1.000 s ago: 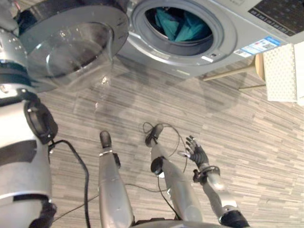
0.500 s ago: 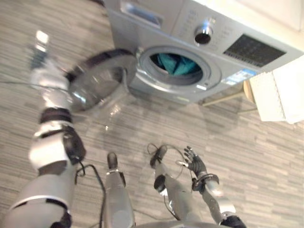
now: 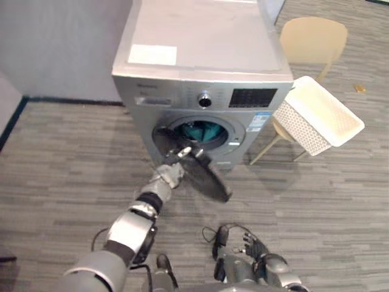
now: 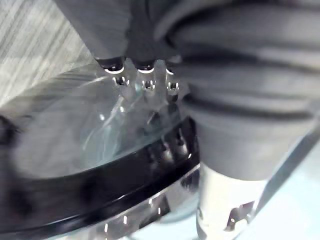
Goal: Pick up the laundry basket with both hands and put the clothes into the washing machine.
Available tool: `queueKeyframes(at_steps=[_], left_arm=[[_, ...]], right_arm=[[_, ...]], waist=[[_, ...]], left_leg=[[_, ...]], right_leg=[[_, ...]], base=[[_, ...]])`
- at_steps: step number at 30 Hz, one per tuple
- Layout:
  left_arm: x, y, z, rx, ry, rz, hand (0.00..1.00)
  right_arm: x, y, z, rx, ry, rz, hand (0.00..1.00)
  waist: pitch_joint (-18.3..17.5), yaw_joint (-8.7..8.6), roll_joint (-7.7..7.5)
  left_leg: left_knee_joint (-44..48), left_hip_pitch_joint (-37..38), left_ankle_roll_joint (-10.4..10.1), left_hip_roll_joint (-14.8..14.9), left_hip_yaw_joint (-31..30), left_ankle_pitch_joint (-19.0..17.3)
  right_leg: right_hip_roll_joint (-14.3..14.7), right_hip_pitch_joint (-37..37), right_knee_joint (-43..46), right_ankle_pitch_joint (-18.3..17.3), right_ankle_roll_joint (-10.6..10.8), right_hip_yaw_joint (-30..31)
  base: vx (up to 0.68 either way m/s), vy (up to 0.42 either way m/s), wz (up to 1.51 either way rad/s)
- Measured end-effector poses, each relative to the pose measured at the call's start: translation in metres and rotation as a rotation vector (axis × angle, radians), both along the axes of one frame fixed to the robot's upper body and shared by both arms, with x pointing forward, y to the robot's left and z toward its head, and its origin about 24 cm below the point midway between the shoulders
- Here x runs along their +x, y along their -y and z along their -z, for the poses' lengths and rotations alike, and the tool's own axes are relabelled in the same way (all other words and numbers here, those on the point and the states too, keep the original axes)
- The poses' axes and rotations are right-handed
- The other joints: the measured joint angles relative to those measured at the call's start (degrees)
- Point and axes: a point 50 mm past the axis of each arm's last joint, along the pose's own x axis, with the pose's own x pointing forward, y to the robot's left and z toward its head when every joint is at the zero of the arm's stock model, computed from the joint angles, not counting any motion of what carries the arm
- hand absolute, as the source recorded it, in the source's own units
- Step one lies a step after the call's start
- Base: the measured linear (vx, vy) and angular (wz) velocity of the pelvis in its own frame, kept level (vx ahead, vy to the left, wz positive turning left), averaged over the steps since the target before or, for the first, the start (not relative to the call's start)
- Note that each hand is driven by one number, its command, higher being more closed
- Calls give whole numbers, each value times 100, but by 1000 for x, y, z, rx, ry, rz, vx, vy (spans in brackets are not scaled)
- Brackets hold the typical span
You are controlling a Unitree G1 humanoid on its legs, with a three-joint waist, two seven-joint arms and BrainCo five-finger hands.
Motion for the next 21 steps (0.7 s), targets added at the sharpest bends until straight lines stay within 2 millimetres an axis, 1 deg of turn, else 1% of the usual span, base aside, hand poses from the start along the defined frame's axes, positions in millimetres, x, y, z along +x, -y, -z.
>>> queueKeyframes(at_steps=[2, 3, 4, 6, 8, 10, 11, 12, 14, 15, 16, 17, 18, 19, 20, 21], left_arm=[[2, 28, -25, -90, 123, 55, 0], [1, 46, -41, -147, 207, 95, 0], [-5, 61, -50, -188, 251, 135, 0], [-15, 76, -56, -229, 302, 172, 0], [-24, 77, -51, -227, 313, 182, 0], [-35, 70, -36, -184, 303, 181, 0], [-54, 58, -10, -112, 264, 193, 0], [-67, 47, 8, -58, 239, 207, 0], [-86, 28, 33, 9, 181, 207, 0], [-96, 19, 44, 40, 158, 212, 0], [-110, 8, 55, 66, 133, 208, 0], [-117, 1, 61, 73, 122, 197, 0], [-131, -13, 72, 90, 94, 169, 0], [-145, -25, 81, 90, 64, 131, 0], [-153, -32, 86, 97, 44, 105, 0], [-158, -37, 89, 108, 37, 84, 0]], right_arm=[[-5, 4, 2, -23, -19, -13, 0], [-8, 7, 3, -33, -26, -12, 0], [-10, 9, 3, -35, -27, -10, 0], [-9, 11, 3, -50, -17, -19, 0], [-10, 11, 3, -52, -19, -20, 0], [-10, 12, 3, -53, -12, -20, 0], [-10, 12, 3, -54, -4, -19, 0], [-10, 12, 3, -55, 2, -17, 0], [-11, 11, 4, -54, 0, -22, 0], [-12, 10, 4, -53, -1, -23, 0], [-13, 10, 4, -53, 2, -23, 0], [-13, 10, 4, -55, 6, -22, 0], [-13, 10, 4, -62, 15, -17, 0], [-13, 10, 4, -62, 21, -15, 0], [-14, 11, 4, -63, 22, -12, 0], [-14, 13, 4, -65, 21, -4, 0]], waist=[[-64, -57, 149], [-64, -55, 235], [-88, -56, 295], [-105, -54, 359], [-115, -54, 378], [-112, -54, 382], [-94, -47, 410], [-86, -39, 421], [-82, 10, 423], [-74, 76, 425], [-68, 113, 428], [-62, 122, 426], [-50, 143, 419], [-18, 219, 411], [20, 295, 416], [35, 307, 425]], left_leg=[[-86, 25, 2, -54, -74, 2], [-127, 77, 3, -77, -111, 2], [-207, 162, 3, -109, -158, 2], [-303, 278, 4, -141, -181, 1], [-374, 318, 4, -164, -191, 1], [-400, 332, 5, -171, -220, 1], [-428, 389, 5, -171, -327, 1], [-440, 413, 5, -170, -378, 1], [-464, 448, 6, -175, -504, 1], [-471, 482, 7, -176, -552, 1], [-471, 513, 12, -179, -677, -3], [-471, 524, 17, -183, -734, -7], [-462, 530, 27, -204, -862, -13], [-377, 507, 89, -226, -1006, -58], [-250, 411, 149, -242, -1123, -102], [-137, 324, 180, -256, -1248, -139]], right_leg=[[-12, 65, -94, 46, 47, -70], [-17, 157, -168, 56, 60, -126], [-17, 263, -241, 59, 65, -139], [-12, 363, -278, 63, 72, -149], [-4, 372, -281, 63, 73, -152], [6, 390, -284, 62, 74, -169], [15, 477, -287, 56, 73, -242], [18, 522, -292, 56, 73, -279], [17, 597, -293, 56, 73, -309], [17, 655, -296, 55, 74, -341], [14, 728, -298, 49, 83, -436], [6, 773, -299, 35, 101, -488], [-21, 864, -299, -20, 173, -591], [-57, 976, -299, -95, 257, -690], [-91, 1063, -298, -149, 325, -805], [-123, 1112, -298, -184, 365, -943]], base=[[73, 41, 12], [100, 60, 15], [102, 66, 15], [79, 60, 8], [58, 37, 2], [73, 33, 9], [89, 39, 19], [86, 41, 23], [49, 34, 21], [53, 40, 26], [40, 32, 26], [38, 41, 41], [31, 46, 55], [12, 47, 66], [-21, 32, 64], [-42, 50, 94]])
